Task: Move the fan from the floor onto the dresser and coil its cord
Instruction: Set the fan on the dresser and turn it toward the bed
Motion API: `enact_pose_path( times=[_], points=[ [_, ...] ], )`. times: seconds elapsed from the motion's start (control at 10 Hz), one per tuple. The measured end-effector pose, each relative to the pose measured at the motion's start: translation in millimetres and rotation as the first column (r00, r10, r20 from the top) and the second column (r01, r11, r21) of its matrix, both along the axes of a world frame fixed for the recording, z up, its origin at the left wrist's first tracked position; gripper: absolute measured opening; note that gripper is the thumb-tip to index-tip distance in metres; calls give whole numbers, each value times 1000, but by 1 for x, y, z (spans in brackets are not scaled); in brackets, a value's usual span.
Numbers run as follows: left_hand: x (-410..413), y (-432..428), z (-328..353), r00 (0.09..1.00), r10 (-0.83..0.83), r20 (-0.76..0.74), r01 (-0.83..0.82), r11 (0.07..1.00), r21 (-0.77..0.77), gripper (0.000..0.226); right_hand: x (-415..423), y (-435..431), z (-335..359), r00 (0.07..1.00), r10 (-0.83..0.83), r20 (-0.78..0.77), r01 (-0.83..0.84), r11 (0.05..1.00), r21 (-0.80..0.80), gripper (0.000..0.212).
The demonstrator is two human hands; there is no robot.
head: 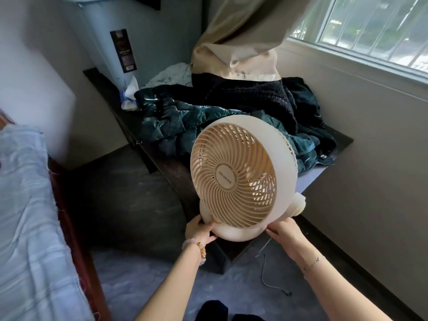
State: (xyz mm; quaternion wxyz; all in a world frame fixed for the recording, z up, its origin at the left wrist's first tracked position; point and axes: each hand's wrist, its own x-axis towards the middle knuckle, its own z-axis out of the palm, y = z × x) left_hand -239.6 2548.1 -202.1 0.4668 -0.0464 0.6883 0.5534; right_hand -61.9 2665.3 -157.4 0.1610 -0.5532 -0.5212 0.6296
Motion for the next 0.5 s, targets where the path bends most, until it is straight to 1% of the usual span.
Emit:
enact_pose_path(
  times=[0.1, 0.2, 0.3, 0.4, 0.5],
  points=[
    [4, -1, 2, 1000, 24, -7, -24, 1000, -6, 38, 4, 5, -3, 999, 21, 35, -18, 997, -71, 15],
    [6, -3, 6, 999, 29, -13, -29, 999, -17, 33, 11, 6, 2, 990, 88, 111, -92, 995, 40, 7],
    [4, -4, 9, 999, 39, 29, -39, 999, 3, 24, 13, 2, 18, 988, 116, 101, -130, 981, 144, 11],
    [-2, -2, 18, 996, 86, 40, -86, 996, 9, 29, 12, -2, 33, 895, 272, 353, -370, 896, 246, 11],
    [-6, 0, 35, 996, 83, -36, -81, 996, 35, 24, 13, -11, 56, 650, 456, 608, -640, 759, 114, 23]
  ],
)
